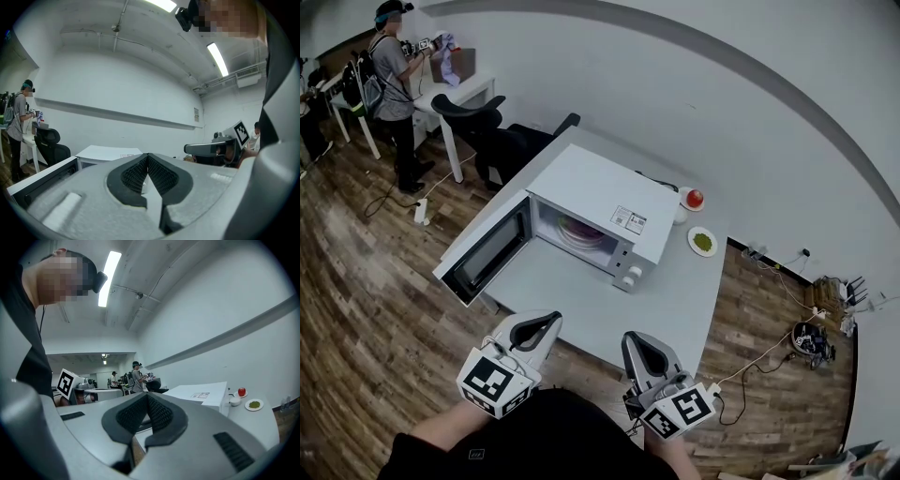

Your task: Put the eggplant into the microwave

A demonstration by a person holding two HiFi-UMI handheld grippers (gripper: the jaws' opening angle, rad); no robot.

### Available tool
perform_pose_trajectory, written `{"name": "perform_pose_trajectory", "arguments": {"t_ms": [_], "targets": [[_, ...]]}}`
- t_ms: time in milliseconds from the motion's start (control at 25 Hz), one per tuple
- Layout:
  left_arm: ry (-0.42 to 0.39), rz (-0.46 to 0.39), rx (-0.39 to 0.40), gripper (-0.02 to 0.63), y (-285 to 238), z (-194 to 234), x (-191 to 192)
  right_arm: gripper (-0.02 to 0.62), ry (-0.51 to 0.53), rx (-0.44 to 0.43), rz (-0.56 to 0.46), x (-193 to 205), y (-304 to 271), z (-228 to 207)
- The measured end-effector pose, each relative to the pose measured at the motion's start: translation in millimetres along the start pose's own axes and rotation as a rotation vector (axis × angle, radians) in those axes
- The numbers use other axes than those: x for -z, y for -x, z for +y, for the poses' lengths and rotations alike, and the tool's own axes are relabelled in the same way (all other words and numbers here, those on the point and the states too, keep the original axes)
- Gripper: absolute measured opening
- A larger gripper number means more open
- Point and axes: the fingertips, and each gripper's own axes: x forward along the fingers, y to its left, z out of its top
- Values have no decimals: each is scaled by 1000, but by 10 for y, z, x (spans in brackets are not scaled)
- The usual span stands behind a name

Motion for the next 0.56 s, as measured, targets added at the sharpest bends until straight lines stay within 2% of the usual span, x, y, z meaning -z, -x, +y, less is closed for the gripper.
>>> {"name": "perform_pose_trajectory", "arguments": {"t_ms": [560], "targets": [[4, 2, -18, 8, 47, 81, 13, 14, 4, -7, 1, 0, -7, 44]]}}
